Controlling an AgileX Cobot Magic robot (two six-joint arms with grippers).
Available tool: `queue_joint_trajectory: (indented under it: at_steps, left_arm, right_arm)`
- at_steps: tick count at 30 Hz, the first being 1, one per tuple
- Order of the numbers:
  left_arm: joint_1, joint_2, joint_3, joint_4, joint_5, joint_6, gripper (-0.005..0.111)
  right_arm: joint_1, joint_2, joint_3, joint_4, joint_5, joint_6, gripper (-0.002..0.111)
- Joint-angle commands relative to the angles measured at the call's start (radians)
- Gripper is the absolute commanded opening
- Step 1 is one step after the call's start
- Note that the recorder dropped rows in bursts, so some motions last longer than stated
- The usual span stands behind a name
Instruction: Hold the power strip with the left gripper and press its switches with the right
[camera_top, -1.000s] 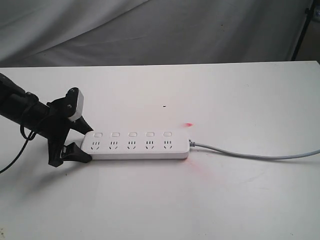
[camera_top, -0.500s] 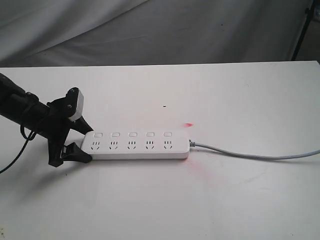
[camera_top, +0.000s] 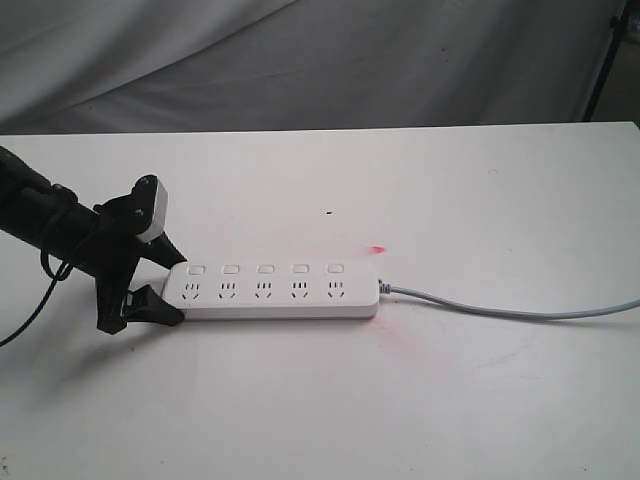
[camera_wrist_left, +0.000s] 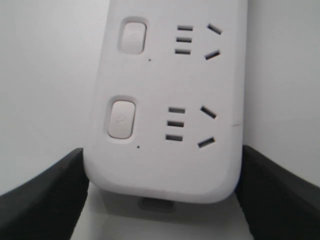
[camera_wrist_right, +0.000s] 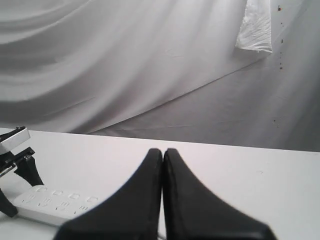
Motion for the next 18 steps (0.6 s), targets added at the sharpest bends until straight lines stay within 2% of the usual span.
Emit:
queue_joint_trajectory:
  at_steps: [1, 18]
  left_arm:
    - [-0.005, 0.000, -0.005, -0.007, -0.005, 0.000, 0.065]
    - [-0.005, 0.000, -0.005, -0.007, -0.005, 0.000, 0.065]
  right_arm:
    - [-0.006, -0.012, 0.037, -0.030, 0.014, 0.022, 0.000]
    - [-0.006, -0.012, 0.037, -0.030, 0.047, 0.022, 0.000]
